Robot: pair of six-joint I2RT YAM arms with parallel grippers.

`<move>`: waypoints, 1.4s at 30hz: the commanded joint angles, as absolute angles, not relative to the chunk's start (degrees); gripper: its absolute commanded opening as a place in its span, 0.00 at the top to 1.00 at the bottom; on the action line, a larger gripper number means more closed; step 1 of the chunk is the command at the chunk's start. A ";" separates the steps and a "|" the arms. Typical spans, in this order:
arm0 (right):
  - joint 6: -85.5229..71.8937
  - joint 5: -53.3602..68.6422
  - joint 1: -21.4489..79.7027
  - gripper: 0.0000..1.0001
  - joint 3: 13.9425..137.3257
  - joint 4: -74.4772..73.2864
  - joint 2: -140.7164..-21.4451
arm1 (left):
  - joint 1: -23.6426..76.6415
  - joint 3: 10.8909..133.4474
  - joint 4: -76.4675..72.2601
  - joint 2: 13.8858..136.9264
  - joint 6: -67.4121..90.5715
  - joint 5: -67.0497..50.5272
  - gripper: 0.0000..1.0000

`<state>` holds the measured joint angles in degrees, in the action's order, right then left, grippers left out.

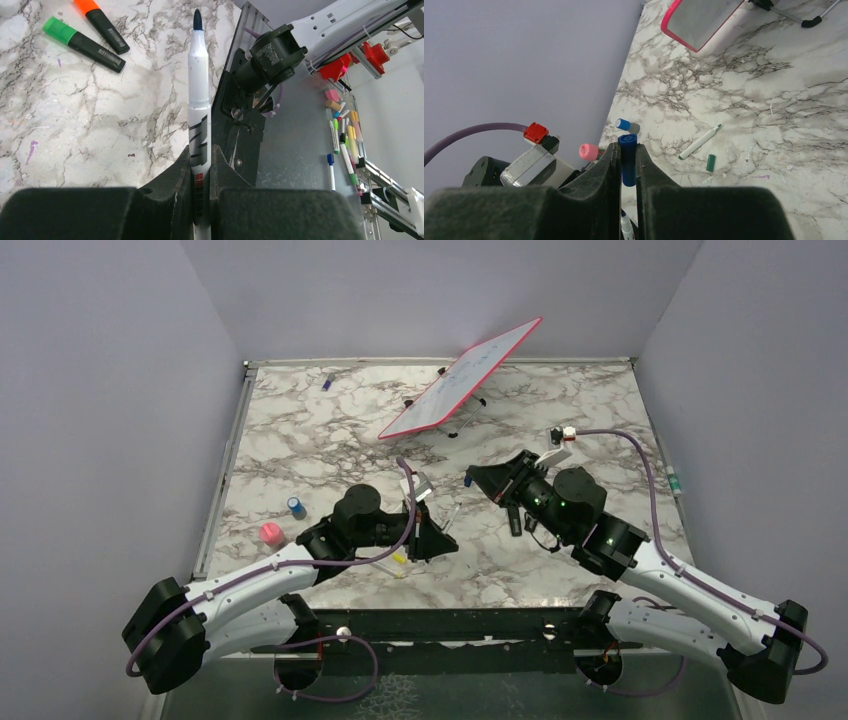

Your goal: Insert the pens into the pen caps

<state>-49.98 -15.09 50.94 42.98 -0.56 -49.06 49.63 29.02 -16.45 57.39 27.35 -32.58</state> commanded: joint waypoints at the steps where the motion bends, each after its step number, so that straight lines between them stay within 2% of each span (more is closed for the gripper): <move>1: -51.39 -12.95 51.06 0.89 42.47 2.50 -48.33 | 49.97 31.58 -19.49 57.44 27.32 -33.48 1.00; 42: -50.19 -10.14 51.05 0.91 41.20 0.66 -48.50 | 49.92 33.48 -21.19 61.06 29.00 -26.94 1.00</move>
